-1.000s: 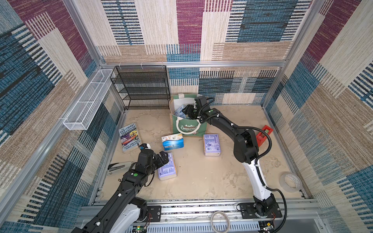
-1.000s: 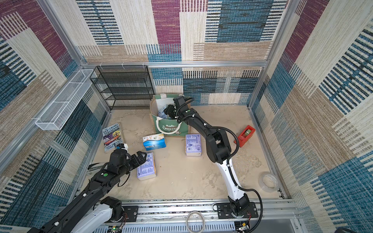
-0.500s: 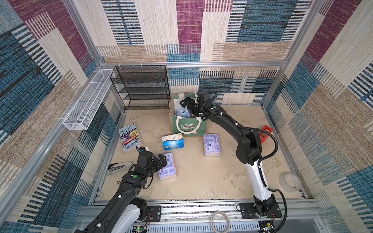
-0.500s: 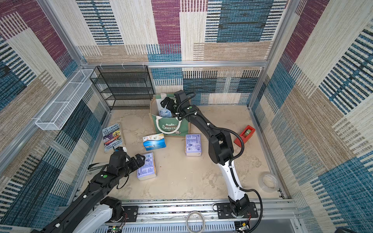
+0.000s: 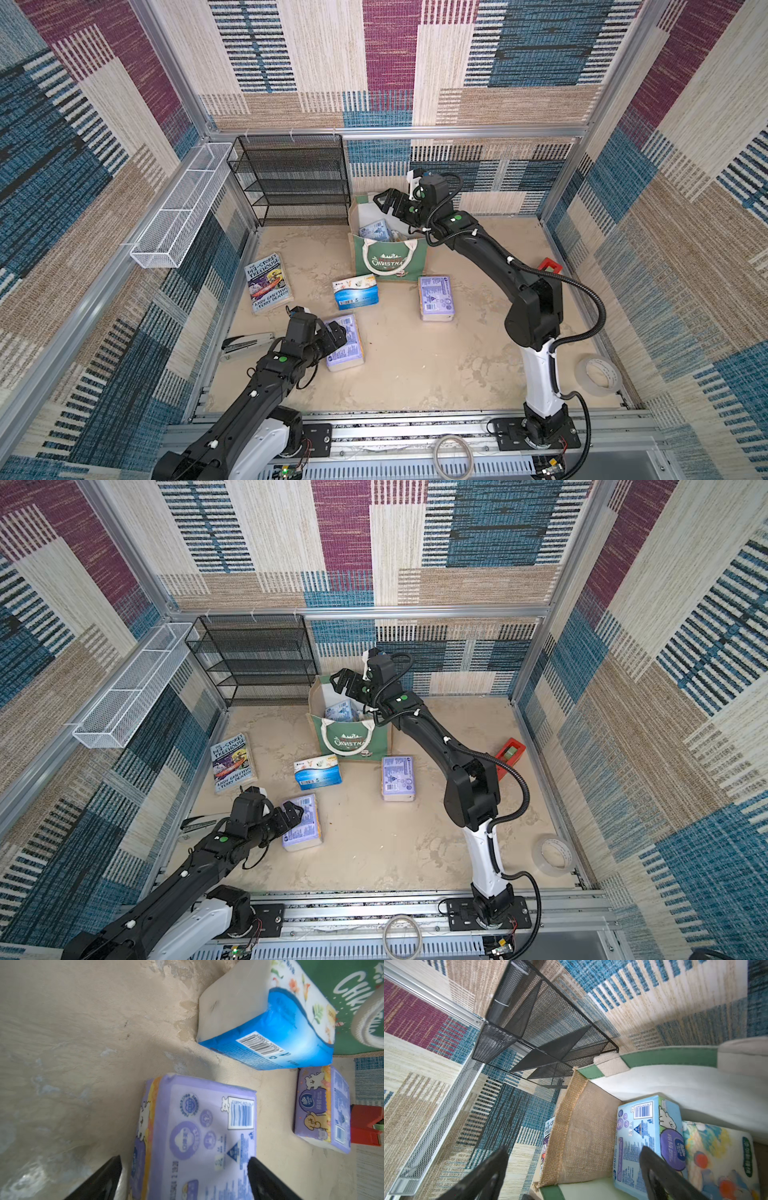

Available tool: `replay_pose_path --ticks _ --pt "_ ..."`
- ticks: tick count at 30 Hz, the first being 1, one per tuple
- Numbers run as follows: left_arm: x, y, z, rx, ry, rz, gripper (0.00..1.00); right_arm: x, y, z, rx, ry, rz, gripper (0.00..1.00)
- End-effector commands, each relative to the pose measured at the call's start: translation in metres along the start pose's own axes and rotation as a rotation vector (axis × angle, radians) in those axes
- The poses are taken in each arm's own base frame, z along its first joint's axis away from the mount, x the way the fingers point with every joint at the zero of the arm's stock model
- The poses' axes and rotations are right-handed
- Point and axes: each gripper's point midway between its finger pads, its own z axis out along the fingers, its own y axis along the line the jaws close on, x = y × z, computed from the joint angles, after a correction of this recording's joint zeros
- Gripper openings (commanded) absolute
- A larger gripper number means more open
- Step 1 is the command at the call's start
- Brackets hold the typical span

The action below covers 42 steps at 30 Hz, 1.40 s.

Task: Put tissues into the canvas bag
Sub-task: Move the pack of facial tissues to the center of the board.

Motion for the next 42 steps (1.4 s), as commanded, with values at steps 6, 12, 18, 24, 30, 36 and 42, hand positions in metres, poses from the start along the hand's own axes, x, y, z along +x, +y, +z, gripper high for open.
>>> replay_pose_path --ticks 6,12,18,24,30,36,42 --pt "0.0 -0.011 0.003 0.043 0.027 0.05 0.99 -0.004 0.019 -0.043 -0.085 -0.114 -0.22 1.0" --pt "0.004 -0.023 0.008 0.099 0.059 0.072 0.95 0.016 0.004 -0.076 -0.068 -0.164 -0.291 0.99" --pt "0.006 -0.034 0.014 0.146 0.097 0.08 0.9 0.035 -0.015 -0.105 -0.008 -0.172 -0.346 0.99" --pt "0.009 -0.042 0.017 0.178 0.119 0.077 0.88 0.05 -0.037 -0.137 0.049 -0.188 -0.343 0.97" --pt "0.017 -0.057 0.02 0.219 0.15 0.075 0.86 0.084 -0.063 -0.151 0.075 -0.107 -0.287 0.79" --pt "0.028 -0.07 0.023 0.233 0.161 0.071 0.85 0.12 -0.085 -0.168 0.093 -0.058 -0.194 0.76" --pt "0.044 -0.091 0.026 0.261 0.175 0.076 0.85 0.148 -0.109 -0.182 0.148 -0.02 -0.137 0.76"
